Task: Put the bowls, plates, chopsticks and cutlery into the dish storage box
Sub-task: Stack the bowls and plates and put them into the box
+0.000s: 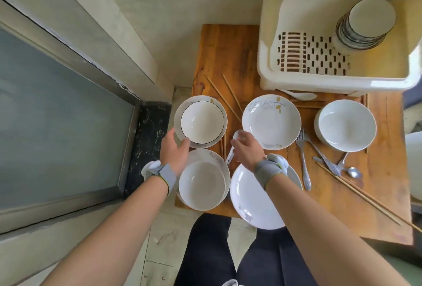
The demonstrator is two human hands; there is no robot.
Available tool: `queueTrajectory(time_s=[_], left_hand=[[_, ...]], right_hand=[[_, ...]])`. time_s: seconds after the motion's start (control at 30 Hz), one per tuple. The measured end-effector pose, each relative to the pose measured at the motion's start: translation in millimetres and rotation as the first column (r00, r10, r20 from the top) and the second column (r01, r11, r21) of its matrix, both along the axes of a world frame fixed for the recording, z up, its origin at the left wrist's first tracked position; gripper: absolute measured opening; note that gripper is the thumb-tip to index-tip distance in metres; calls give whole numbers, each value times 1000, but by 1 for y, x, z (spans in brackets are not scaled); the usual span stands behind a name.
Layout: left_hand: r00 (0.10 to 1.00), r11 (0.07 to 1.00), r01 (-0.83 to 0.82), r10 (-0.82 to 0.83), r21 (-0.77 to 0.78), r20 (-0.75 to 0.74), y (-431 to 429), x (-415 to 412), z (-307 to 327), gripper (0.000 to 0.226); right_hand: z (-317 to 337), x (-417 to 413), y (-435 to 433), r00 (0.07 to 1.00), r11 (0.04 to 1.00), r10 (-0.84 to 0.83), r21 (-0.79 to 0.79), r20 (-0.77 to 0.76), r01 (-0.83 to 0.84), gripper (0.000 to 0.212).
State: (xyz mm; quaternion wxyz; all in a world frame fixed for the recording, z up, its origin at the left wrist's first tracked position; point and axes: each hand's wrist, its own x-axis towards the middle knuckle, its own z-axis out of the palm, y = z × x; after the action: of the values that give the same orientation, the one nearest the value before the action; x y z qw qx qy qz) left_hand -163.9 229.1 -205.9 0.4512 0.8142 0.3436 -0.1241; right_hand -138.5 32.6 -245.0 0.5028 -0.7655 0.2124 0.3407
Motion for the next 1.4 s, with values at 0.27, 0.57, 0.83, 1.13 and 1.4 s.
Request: queueTrajectory(time_s=[0.27, 0.57, 0.83, 1.13, 1.4], left_hand=[[982, 991, 87, -103, -105, -158, 43, 55, -40, 86], [970, 972, 222, -228, -78, -88, 47, 61, -47, 51], [967, 967, 248, -244, -58, 75, 27, 74, 8, 67], [926, 923, 374, -365, -88, 101, -52, 47, 47, 67], [879, 880, 455, -468, -135, -86, -131, -39, 19, 46]], right_hand=[[-16, 26, 54, 997, 1000, -5, -8, 72, 5, 69], [-23, 38, 67, 993, 994, 77, -85, 90, -70, 49], [25, 35, 54, 970, 992, -104, -54, 219, 119, 64], [62, -15, -30, 952, 966, -214, -100, 221, 240, 60], [50, -91, -117, 987, 967, -124, -212, 100, 143, 60]])
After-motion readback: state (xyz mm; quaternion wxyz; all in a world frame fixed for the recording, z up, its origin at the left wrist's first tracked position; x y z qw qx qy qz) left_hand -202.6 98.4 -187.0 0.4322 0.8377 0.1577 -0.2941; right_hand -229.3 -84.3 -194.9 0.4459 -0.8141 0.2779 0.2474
